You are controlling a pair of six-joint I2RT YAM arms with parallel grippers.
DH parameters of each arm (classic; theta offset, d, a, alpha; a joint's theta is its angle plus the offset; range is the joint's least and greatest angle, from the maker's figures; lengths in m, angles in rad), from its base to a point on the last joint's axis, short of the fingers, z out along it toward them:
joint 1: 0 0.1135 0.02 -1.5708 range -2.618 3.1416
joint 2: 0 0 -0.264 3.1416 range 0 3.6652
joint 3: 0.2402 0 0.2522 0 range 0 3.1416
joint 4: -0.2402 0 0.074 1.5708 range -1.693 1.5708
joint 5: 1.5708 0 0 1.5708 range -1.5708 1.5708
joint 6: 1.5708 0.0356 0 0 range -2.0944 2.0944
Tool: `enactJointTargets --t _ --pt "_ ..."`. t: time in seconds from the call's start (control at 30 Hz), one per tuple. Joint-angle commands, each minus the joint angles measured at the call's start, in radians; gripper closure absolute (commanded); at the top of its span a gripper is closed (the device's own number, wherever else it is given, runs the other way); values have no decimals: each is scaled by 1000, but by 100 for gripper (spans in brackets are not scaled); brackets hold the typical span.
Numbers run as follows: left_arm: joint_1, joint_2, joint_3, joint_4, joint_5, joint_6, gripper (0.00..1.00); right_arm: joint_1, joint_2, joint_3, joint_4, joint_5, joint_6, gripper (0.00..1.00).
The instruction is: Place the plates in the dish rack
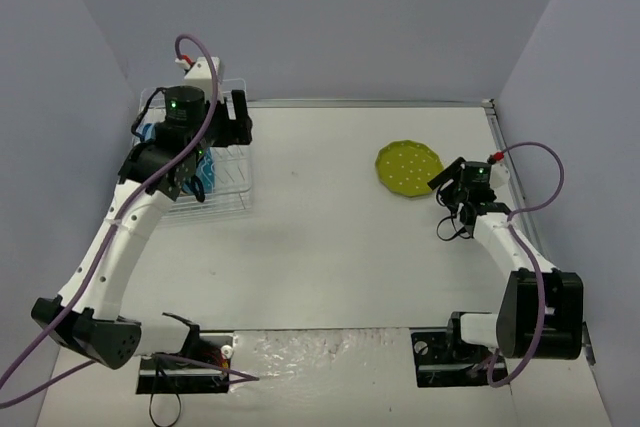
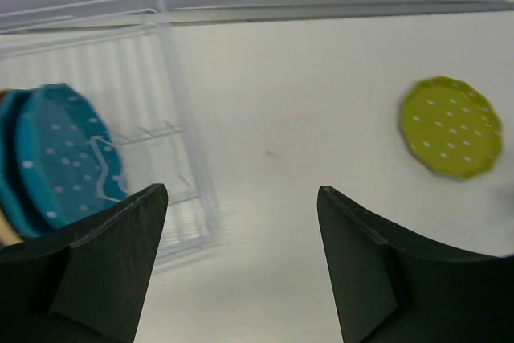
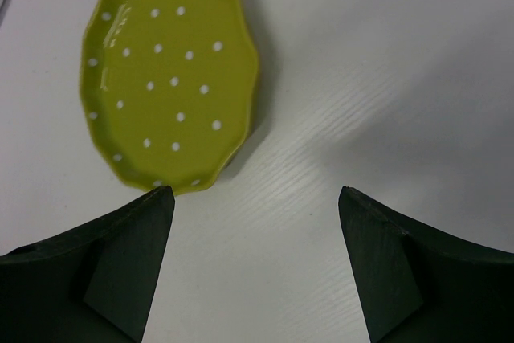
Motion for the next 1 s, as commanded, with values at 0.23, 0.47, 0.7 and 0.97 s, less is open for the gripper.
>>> enactJointTargets --t 0.23,0.47,0.7,0.97 --pt "-150 -98 -237 221 155 -166 29 -35 163 52 112 -9 57 25" --pt "-167 -125 -276 226 155 -168 28 -34 270 60 233 -23 140 29" --pt "-173 -130 -283 229 151 -164 28 -33 326 59 299 -4 195 33" --pt "-178 -123 -290 235 153 -169 28 -33 387 71 342 8 215 41"
